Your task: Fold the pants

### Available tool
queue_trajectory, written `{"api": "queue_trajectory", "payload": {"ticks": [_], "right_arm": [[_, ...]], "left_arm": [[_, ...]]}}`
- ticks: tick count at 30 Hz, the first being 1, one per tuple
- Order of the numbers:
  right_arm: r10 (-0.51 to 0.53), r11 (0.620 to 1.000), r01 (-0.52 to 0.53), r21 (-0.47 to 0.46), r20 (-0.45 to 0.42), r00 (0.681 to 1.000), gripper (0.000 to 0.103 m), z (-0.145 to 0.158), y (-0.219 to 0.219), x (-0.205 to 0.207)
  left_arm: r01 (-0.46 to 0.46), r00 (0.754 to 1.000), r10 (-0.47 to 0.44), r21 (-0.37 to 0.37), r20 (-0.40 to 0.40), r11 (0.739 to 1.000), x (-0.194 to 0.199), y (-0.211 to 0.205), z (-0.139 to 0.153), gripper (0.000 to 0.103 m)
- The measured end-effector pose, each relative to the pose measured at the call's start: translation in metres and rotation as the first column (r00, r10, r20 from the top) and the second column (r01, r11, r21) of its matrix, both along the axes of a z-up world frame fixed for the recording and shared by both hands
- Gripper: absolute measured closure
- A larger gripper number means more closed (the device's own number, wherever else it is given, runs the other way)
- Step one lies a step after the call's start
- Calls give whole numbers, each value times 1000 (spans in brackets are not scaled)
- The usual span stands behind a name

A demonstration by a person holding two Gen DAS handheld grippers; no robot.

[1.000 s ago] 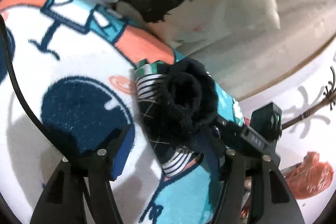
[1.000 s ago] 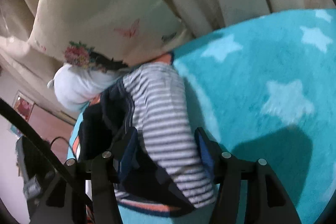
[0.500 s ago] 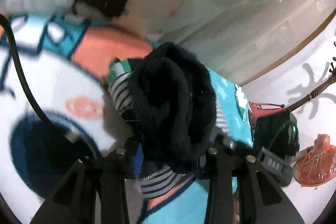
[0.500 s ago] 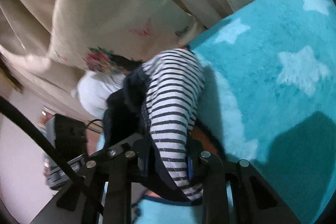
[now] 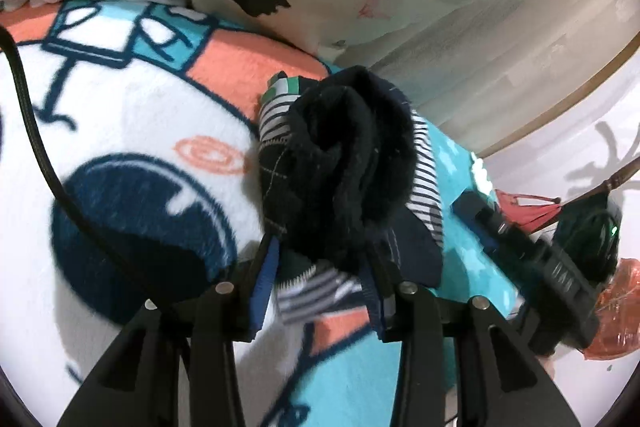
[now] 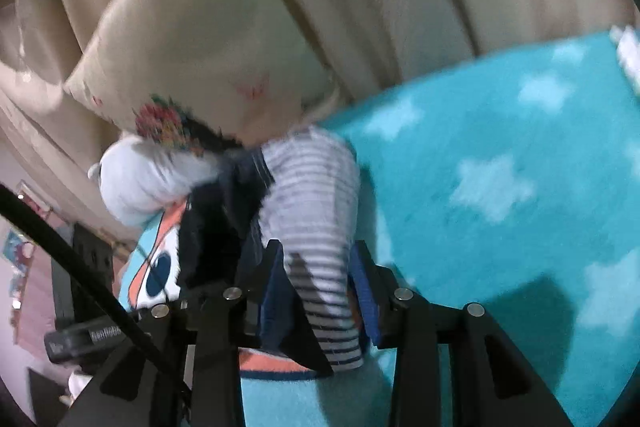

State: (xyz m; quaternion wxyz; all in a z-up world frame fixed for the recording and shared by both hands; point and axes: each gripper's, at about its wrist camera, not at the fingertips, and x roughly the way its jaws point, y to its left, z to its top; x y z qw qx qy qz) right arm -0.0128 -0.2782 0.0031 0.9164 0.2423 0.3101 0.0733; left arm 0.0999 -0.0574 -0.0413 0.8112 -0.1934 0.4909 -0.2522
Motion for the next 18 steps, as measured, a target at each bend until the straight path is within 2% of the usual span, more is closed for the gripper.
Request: {"api": "queue_trajectory", "payload": {"ticks": [3,6,8,10,14,18], "right_arm": [[45,999,-45,-7,63,997,64,22,10,2],[119,993,-118,-30,27,993,67,24,35,25],[151,985,-151,-86,-14,988,75,20,54,45],[172,980,-174,-94,-35,985,76,16,66,59],[225,969,-229,-90,-59,973,76,7,90,85],[186,981,-192,-32,-131,974,75,-20,82,102]], "left_arm": [[-25,998,24,14,59,1000,-28,20,13,62],[-86,987,77,53,144,995,-43,31,26,58],[-137,970,113,103,215,985,-50,36,35,53],[-181,951,135,145,278,973,-66,43,47,46],[-286,898,178,225,402,932,-84,50,58,35],[-403,827,203,302,524,864,-102,49,71,17]]}}
